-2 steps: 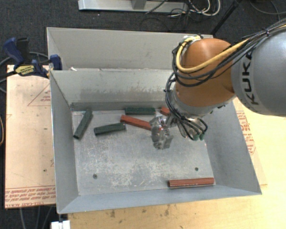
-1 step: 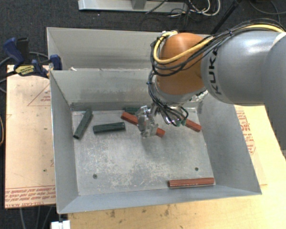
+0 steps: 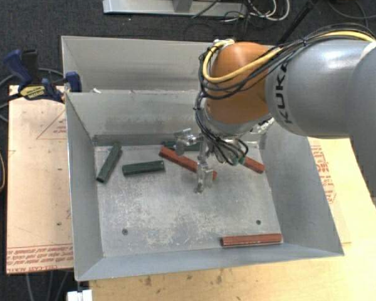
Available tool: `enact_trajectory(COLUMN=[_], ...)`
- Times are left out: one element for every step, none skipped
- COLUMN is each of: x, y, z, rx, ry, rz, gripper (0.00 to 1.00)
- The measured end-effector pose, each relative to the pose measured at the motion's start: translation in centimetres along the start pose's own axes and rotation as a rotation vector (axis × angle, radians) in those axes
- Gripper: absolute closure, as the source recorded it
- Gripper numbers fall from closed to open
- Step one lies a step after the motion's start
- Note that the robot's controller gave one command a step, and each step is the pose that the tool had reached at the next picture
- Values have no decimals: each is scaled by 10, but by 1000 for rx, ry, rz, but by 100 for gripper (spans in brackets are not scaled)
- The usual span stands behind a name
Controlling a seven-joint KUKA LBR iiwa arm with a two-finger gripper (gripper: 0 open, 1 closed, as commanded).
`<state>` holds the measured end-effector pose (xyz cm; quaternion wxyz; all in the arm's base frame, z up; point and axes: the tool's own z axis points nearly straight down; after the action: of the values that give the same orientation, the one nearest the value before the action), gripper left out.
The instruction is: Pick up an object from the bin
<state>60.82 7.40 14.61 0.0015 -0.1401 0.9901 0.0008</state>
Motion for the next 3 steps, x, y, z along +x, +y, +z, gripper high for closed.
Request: enact_trajectory(x=[-43,-65,-54], y=[-20,52,35], z=[-9,-6,80], rx=[2,-2,-2], ry=[-4,-3,7], rz=[-159,-202,-224], gripper=[0,0,0])
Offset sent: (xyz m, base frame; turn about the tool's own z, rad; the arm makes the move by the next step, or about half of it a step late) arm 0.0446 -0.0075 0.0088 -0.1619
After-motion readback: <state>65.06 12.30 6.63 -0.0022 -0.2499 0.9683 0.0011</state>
